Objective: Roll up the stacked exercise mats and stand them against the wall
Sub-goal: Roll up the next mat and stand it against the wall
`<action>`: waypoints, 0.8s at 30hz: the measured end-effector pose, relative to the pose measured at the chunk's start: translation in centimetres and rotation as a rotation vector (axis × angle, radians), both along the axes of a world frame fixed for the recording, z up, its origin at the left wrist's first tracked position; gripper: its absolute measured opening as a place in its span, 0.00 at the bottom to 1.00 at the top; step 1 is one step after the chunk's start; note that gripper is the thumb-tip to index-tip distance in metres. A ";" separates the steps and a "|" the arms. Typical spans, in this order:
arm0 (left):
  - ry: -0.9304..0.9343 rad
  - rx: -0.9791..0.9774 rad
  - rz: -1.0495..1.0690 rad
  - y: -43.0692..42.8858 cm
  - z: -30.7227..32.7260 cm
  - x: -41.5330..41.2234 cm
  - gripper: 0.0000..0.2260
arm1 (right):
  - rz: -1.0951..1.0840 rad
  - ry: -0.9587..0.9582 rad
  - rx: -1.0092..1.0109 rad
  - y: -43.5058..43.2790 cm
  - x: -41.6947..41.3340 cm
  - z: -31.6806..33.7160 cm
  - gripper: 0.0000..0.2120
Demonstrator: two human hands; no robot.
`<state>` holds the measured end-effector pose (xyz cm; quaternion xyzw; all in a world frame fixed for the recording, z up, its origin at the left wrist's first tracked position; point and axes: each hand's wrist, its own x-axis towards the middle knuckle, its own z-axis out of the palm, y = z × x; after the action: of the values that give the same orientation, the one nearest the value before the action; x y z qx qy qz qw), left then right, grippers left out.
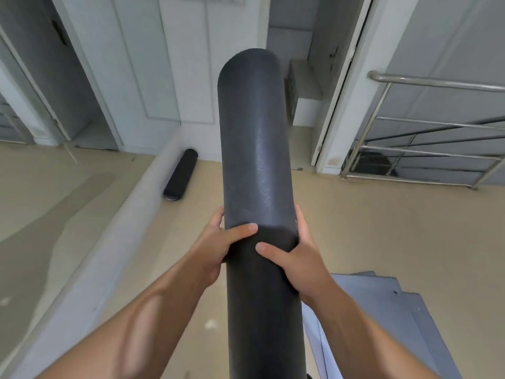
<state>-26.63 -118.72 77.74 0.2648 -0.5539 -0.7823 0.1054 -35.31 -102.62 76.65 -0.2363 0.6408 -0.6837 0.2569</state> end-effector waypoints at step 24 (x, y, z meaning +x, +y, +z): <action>-0.088 0.005 0.181 -47.9 -3.6 -42.0 0.42 | 0.122 -0.011 0.091 -49.5 -44.0 -4.9 0.46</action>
<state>-68.59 -166.62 74.12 0.3481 -0.5299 -0.7586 0.1505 -79.31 -152.08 71.79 -0.2590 0.6542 -0.6385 0.3120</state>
